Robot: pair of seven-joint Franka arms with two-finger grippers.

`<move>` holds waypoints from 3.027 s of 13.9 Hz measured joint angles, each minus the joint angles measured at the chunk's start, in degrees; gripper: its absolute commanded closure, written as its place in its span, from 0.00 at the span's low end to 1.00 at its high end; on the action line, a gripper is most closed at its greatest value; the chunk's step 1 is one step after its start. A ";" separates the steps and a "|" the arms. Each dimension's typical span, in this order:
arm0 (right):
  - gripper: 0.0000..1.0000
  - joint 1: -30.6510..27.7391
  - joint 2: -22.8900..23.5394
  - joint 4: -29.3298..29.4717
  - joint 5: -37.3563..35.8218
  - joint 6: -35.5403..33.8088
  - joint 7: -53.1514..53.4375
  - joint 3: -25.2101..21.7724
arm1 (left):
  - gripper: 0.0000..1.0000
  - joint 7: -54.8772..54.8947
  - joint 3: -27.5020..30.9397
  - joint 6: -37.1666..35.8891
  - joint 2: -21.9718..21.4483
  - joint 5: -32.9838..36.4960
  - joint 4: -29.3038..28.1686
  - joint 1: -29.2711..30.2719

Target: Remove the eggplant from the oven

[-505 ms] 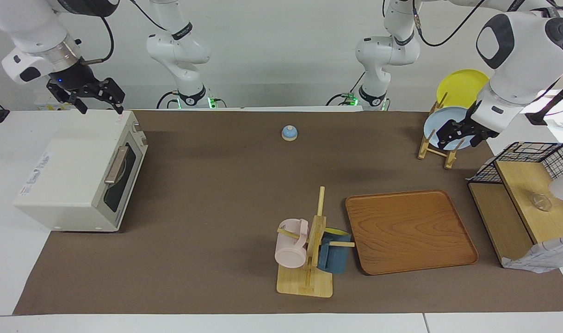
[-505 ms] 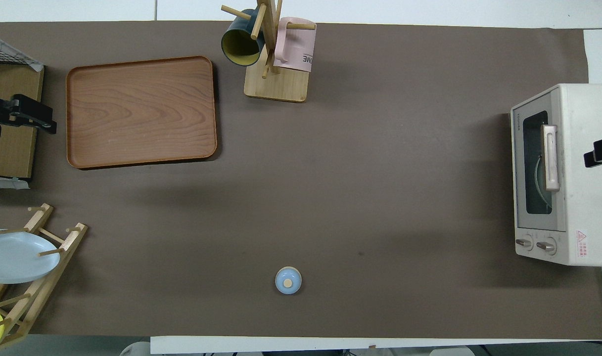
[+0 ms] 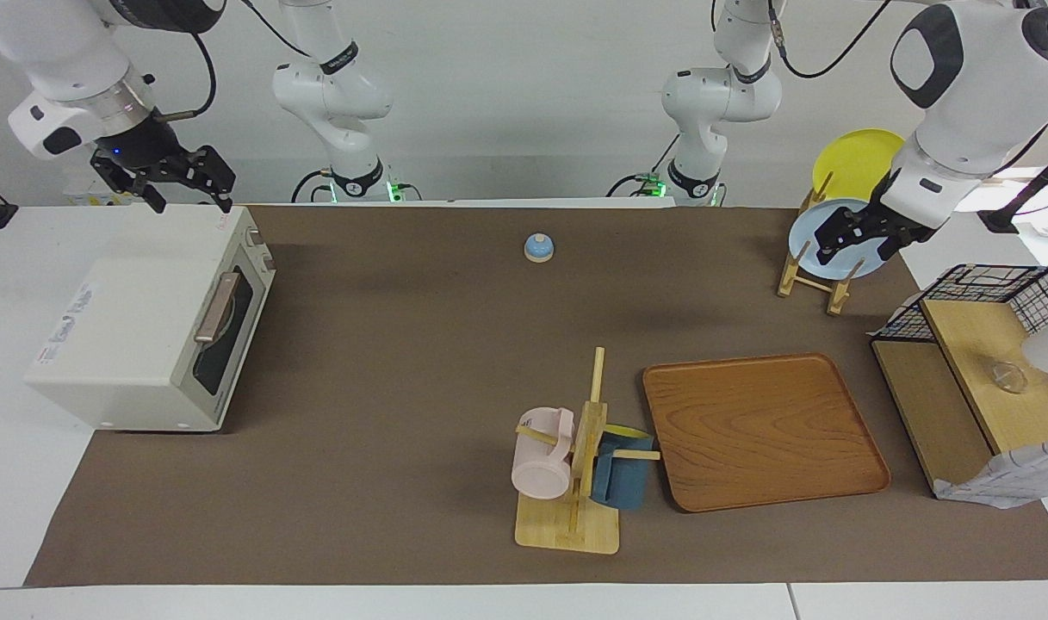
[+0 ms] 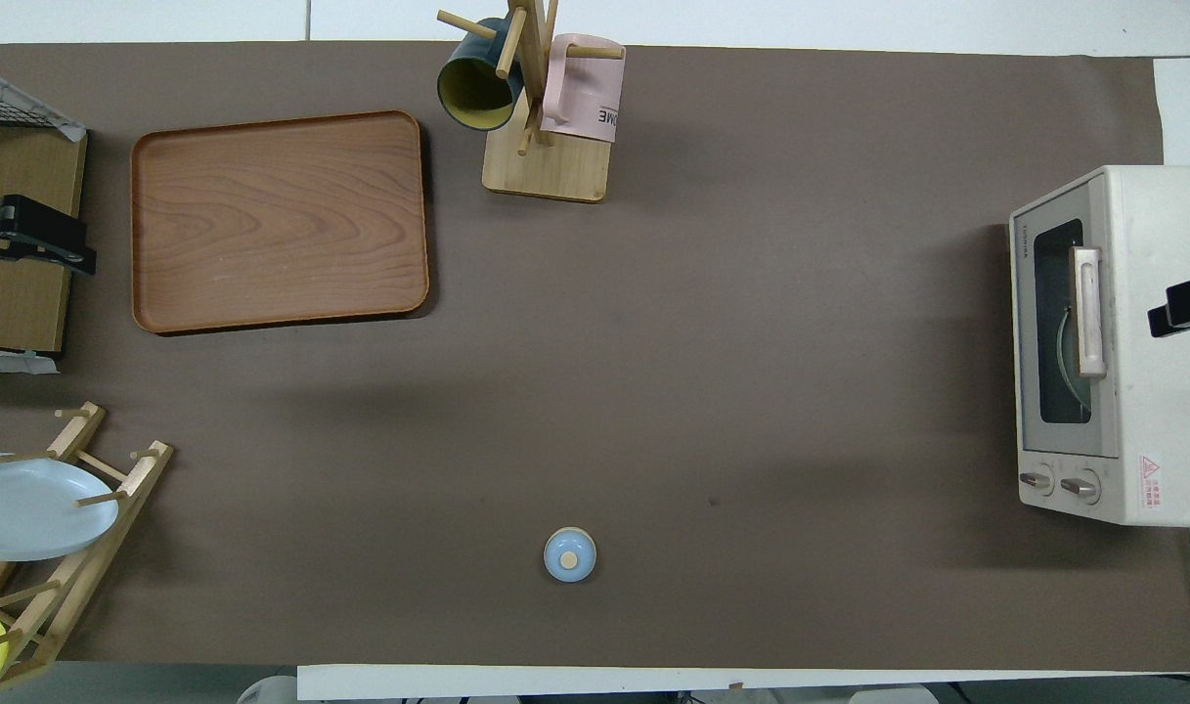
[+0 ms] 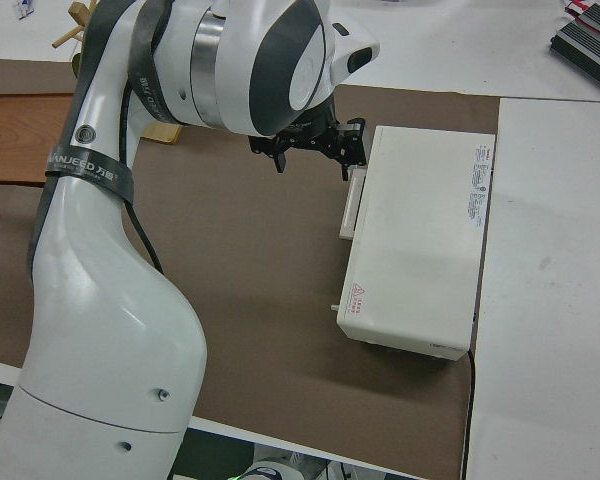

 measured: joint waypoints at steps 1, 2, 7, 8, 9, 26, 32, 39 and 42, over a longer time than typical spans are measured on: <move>1.00 0.12 -0.86 -3.36 0.00 3.63 -0.72 0.13 | 0.00 0.00 0.00 -0.51 -0.54 -0.60 0.00 0.00; 1.00 0.15 -1.45 -7.45 -0.02 8.43 -1.25 0.26 | 0.00 0.00 -0.02 -1.11 -1.05 -0.90 0.01 0.00; 1.00 0.13 2.80 -15.89 -7.80 18.50 -2.69 0.27 | 0.00 0.00 -0.05 -2.98 -2.21 -1.00 -0.01 0.00; 1.00 0.12 3.50 -15.92 -9.17 18.82 -2.70 0.26 | 0.00 0.00 -0.05 -2.98 -2.21 -1.00 -0.04 0.00; 1.00 0.12 3.89 -16.08 -9.73 18.86 -2.77 0.27 | 0.00 0.00 -0.05 -2.98 -2.21 -1.00 -0.04 0.00; 0.48 13.85 20.07 -16.17 -1.02 38.62 13.56 1.44 | 0.00 0.00 -0.05 -2.98 -2.21 -1.00 -0.04 0.00; 0.47 8.73 8.71 -16.59 -3.81 17.40 13.94 0.66 | 0.00 0.00 -0.05 -2.98 -2.21 -1.00 -0.04 0.00; 0.71 5.28 7.95 -28.07 -8.60 30.67 7.43 0.61 | 0.00 -0.02 -0.05 -2.98 -2.21 -1.00 -0.25 0.00; 1.00 5.71 7.78 -29.99 -13.03 33.51 5.54 0.87 | 0.00 -0.02 -0.05 -2.98 -2.21 -1.00 -0.29 0.00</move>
